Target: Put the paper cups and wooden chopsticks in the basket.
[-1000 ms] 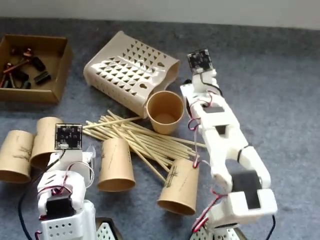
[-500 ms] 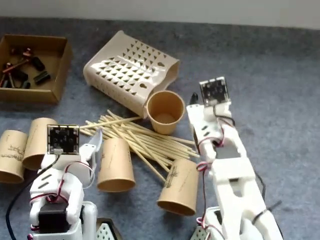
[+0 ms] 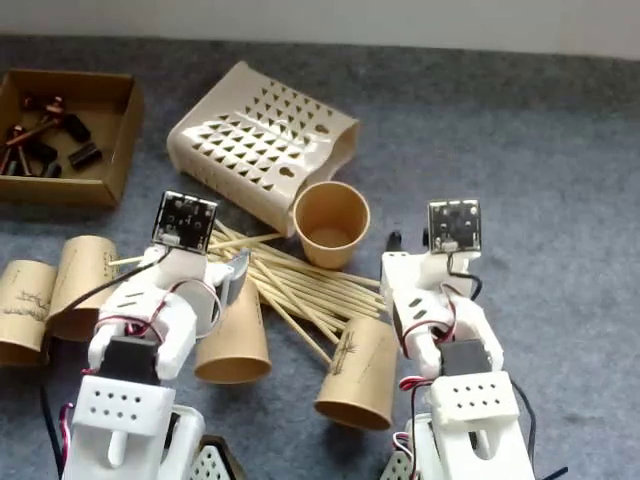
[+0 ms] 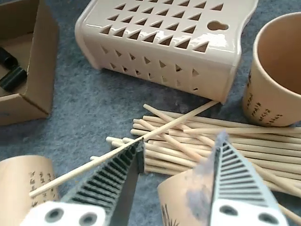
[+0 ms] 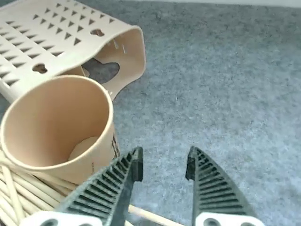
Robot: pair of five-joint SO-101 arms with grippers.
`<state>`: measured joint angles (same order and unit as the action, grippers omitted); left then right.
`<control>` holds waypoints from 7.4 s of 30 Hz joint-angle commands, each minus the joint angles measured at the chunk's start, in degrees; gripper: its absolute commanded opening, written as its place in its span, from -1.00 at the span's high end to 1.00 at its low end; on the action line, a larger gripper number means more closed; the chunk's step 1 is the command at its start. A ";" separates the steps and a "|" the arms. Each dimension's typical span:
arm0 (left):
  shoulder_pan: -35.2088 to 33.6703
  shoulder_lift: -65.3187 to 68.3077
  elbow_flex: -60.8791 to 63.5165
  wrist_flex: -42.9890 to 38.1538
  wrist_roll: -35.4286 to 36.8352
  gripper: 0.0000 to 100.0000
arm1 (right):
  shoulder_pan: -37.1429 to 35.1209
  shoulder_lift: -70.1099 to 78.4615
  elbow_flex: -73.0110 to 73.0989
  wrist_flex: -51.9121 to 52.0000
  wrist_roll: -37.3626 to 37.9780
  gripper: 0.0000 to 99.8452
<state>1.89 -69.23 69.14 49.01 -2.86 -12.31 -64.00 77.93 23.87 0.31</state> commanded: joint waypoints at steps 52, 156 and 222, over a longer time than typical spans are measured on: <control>-3.03 42.15 -17.89 -28.31 20.57 0.75 | 4.09 -2.42 1.27 0.22 -0.70 0.68; -3.65 71.69 -85.41 20.04 4.40 0.64 | 4.44 -2.42 2.68 0.04 -0.35 0.68; -19.12 55.34 -80.92 46.95 2.02 0.97 | 4.09 -2.15 2.68 0.04 -0.26 0.68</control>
<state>-14.90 -11.56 -13.32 95.34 -0.84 -8.44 -65.76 80.84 24.04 0.13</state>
